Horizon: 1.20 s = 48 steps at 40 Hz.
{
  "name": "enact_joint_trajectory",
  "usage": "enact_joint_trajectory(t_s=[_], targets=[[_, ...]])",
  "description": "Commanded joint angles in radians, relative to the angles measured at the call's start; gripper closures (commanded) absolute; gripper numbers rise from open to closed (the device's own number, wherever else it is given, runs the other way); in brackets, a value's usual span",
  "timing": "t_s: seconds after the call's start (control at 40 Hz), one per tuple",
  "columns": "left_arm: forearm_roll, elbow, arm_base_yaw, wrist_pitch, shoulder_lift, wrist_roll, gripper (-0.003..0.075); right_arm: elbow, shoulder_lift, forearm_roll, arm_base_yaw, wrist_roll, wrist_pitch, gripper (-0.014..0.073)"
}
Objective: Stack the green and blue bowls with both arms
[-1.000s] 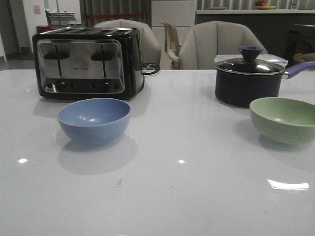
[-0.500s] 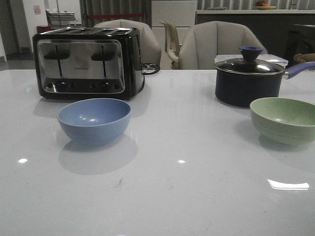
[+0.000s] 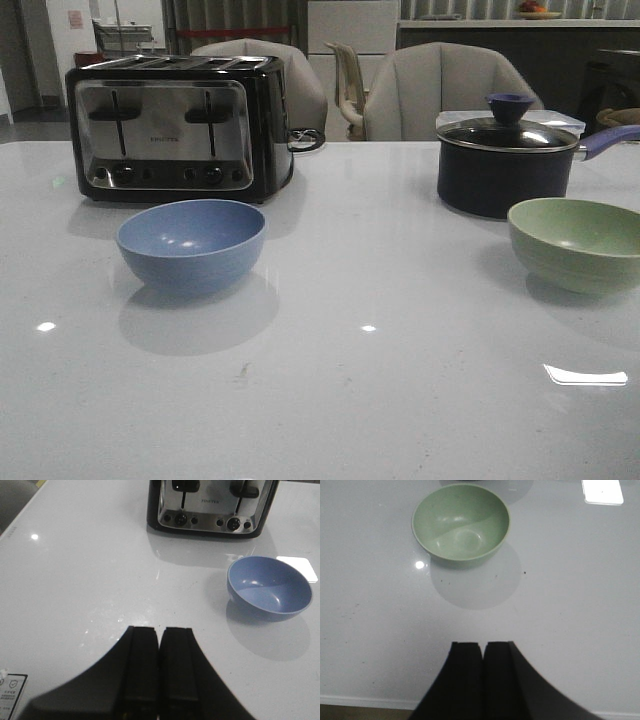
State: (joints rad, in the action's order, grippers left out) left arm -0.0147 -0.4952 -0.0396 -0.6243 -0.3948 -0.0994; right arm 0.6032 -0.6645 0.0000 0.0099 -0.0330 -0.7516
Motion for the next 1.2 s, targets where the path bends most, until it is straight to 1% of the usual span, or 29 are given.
enact_joint_trajectory(t_s=[0.0,0.07,0.12,0.15,0.2,0.23,0.25,0.28,0.3,0.33,0.38,0.42,0.85,1.05,1.18], targets=[[0.005,-0.019,0.001,0.075,-0.014,-0.007,0.0619,0.035,-0.038,0.0,-0.004,0.003,0.052,0.0548],[0.001,-0.019,0.001,0.075,-0.014,-0.007,0.0615,0.035,-0.062,-0.007,-0.004,0.016,0.045,0.0487],[-0.01,-0.019,0.001,0.075,-0.014,-0.007,0.0587,0.035,-0.073,-0.007,-0.004,0.023,0.045,0.0403],[-0.015,-0.019,0.001,0.075,-0.014,-0.007,0.0565,0.035,-0.077,-0.007,-0.004,0.033,0.045,0.0344],[-0.029,-0.019,0.001,0.073,-0.014,-0.007,0.0483,0.035,-0.086,-0.007,-0.004,0.033,0.046,0.0229],[-0.031,-0.019,0.001,0.073,-0.014,-0.005,0.0419,0.035,-0.093,-0.007,-0.004,0.033,0.046,0.0165],[-0.036,-0.019,0.001,0.073,-0.014,-0.005,0.0364,0.035,-0.096,-0.007,-0.004,0.033,0.046,0.0121],[-0.037,-0.019,0.001,0.073,-0.014,-0.005,0.0288,0.035,-0.104,-0.007,-0.004,0.033,0.045,0.007],[-0.037,-0.019,0.001,0.073,-0.014,-0.005,0.0217,0.035,-0.109,-0.007,-0.004,0.033,0.045,0.0038],[-0.037,-0.019,0.001,0.073,-0.014,-0.005,0.0185,0.035,-0.113,-0.007,-0.004,0.033,0.044,0.0012],[-0.037,-0.019,0.001,0.075,-0.014,-0.005,0.009,0.035,-0.125,-0.007,-0.004,0.033,0.044,-0.0027],[-0.037,-0.019,0.001,0.075,-0.014,-0.005,0.0054,0.035,-0.136,-0.007,-0.004,0.033,0.044,-0.0028],[-0.037,-0.019,0.001,0.077,-0.014,-0.005,0.0064,0.035,-0.233,-0.006,-0.004,0.033,0.058,-0.0026],[-0.037,-0.019,0.001,0.077,-0.014,-0.005,0.0064,0.062,-0.297,-0.006,-0.005,-0.056,0.175,-0.0026],[-0.037,-0.019,0.001,0.077,-0.014,-0.005,0.0064,0.134,-0.389,-0.006,-0.005,-0.077,0.182,-0.0026]])
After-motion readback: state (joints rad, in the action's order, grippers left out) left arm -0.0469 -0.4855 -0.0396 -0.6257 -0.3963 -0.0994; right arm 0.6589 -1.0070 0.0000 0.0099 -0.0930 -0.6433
